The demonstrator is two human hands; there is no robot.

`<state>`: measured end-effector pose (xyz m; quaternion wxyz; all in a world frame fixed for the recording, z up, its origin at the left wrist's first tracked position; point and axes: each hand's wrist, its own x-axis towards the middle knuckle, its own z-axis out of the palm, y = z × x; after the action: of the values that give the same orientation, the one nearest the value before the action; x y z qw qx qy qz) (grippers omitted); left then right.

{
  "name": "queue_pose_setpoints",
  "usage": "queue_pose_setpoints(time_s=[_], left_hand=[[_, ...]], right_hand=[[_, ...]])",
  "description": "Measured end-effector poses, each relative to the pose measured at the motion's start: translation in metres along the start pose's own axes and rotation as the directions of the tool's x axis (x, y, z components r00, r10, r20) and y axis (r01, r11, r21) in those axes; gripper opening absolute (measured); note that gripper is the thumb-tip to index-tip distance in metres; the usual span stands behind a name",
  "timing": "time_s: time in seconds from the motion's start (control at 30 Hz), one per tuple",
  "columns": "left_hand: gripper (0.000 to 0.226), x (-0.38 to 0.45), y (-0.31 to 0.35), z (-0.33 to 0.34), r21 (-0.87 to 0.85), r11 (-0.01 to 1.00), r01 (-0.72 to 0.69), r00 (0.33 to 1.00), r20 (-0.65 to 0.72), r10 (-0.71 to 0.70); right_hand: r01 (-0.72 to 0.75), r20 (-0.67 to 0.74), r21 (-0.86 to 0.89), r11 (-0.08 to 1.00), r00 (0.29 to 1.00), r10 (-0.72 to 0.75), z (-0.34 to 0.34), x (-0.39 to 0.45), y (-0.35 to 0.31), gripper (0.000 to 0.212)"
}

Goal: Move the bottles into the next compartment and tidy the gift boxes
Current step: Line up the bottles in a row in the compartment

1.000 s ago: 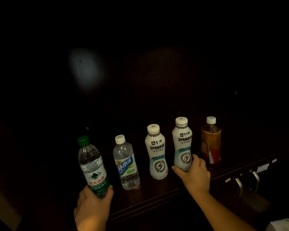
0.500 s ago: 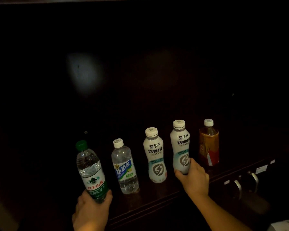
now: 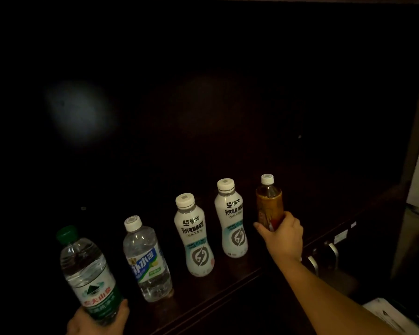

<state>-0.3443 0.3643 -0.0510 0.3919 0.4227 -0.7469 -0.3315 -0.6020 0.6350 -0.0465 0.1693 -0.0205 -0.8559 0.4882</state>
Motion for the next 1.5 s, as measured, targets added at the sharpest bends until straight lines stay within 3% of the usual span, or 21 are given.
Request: queue_pose_setpoints(time_s=[0.17, 0.27, 0.4, 0.6, 0.67, 0.8, 1.03, 1.2, 1.33, 1.43, 1.5], left_hand=[[0.082, 0.002, -0.003, 0.002, -0.026, 1.000, -0.017, 1.000, -0.003, 0.016], [0.085, 0.002, -0.005, 0.001, -0.013, 1.000, -0.022, 1.000, 0.017, 0.023], [0.087, 0.004, -0.005, 0.000, -0.029, 0.999, -0.039, 0.999, 0.015, 0.039], [0.086, 0.006, -0.008, -0.001, -0.016, 0.998, -0.060, 0.998, 0.017, 0.060], [0.084, 0.004, -0.010, -0.001, 0.018, 0.998, -0.059, 0.998, 0.004, 0.059], [0.080, 0.004, -0.013, 0.001, 0.077, 0.997, -0.030, 0.999, -0.034, 0.033], [0.077, 0.008, -0.017, -0.003, 0.090, 0.996, -0.020, 1.000, -0.004, 0.020], [0.082, 0.005, -0.019, -0.002, 0.137, 0.990, 0.034, 0.999, -0.046, -0.028], [0.086, 0.006, -0.022, -0.007, 0.259, 0.955, 0.142, 0.990, -0.012, -0.143], [0.079, 0.001, -0.020, -0.008, 0.335, 0.933, 0.132, 0.991, -0.056, -0.121], [0.074, 0.000, -0.021, -0.007, 0.354, 0.928, 0.119, 0.992, -0.077, -0.098]], right_hand=[[0.015, 0.079, 0.126, 0.992, 0.997, -0.025, 0.001, 0.011, 0.010, 0.077], [-0.029, 0.091, 0.143, 0.989, 0.996, 0.016, 0.002, 0.011, 0.011, 0.096], [-0.018, 0.061, -0.018, 1.000, 0.998, 0.019, 0.005, 0.009, 0.007, 0.108], [0.025, 0.071, 0.002, 1.000, 0.997, -0.025, 0.006, 0.009, 0.009, 0.077], [0.027, 0.090, 0.026, 0.999, 0.996, -0.030, 0.005, 0.009, 0.010, 0.078], [0.001, 0.084, -0.056, 0.998, 0.996, 0.003, 0.006, 0.009, 0.009, 0.103], [0.031, 0.089, -0.032, 0.999, 0.996, -0.028, 0.006, 0.010, 0.013, 0.073], [0.037, 0.099, -0.046, 0.998, 0.995, -0.033, 0.008, 0.011, 0.014, 0.075], [0.043, 0.134, 0.003, 0.999, 0.990, -0.043, 0.005, 0.013, 0.017, 0.083], [-0.017, 0.173, 0.096, 0.995, 0.985, 0.000, -0.004, 0.017, 0.018, 0.092], [-0.017, 0.097, 0.131, 0.991, 0.995, 0.005, -0.010, 0.007, 0.018, 0.092]])
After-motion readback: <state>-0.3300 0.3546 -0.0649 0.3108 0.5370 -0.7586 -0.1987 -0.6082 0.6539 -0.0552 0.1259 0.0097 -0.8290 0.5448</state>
